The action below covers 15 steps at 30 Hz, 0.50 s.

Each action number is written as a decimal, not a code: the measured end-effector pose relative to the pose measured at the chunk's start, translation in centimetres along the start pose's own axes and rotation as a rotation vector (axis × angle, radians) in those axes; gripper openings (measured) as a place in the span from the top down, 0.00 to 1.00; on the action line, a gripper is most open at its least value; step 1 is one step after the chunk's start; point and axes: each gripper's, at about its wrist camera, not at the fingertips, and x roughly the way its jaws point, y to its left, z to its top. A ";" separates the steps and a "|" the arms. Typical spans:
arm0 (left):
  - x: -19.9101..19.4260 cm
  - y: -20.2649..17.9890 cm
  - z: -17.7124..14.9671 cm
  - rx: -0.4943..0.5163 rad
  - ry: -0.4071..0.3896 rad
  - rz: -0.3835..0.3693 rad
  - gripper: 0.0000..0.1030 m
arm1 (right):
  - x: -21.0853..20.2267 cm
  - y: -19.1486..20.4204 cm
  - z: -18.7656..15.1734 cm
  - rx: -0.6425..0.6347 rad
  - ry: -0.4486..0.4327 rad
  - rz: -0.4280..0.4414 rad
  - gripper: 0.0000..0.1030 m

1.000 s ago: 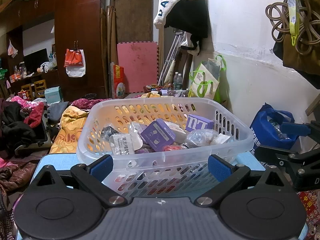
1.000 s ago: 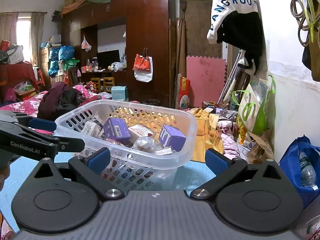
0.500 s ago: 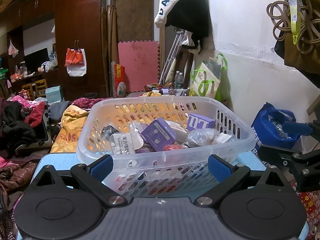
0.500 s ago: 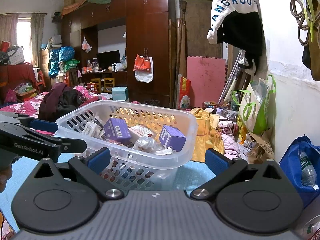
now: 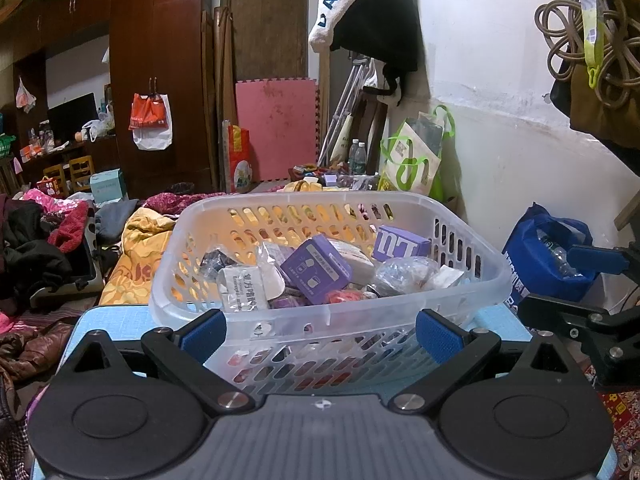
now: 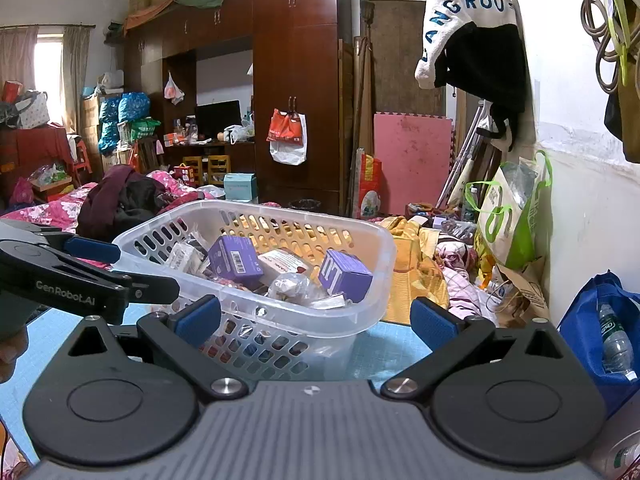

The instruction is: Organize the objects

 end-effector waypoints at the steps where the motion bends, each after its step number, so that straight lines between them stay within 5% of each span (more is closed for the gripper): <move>1: 0.0 0.0 0.0 0.000 0.001 0.001 0.01 | 0.0 0.0 0.0 0.000 0.000 0.000 0.00; 15: 0.1 -0.2 0.0 0.001 0.002 0.002 0.01 | -0.1 0.2 -0.1 -0.001 0.001 0.003 0.00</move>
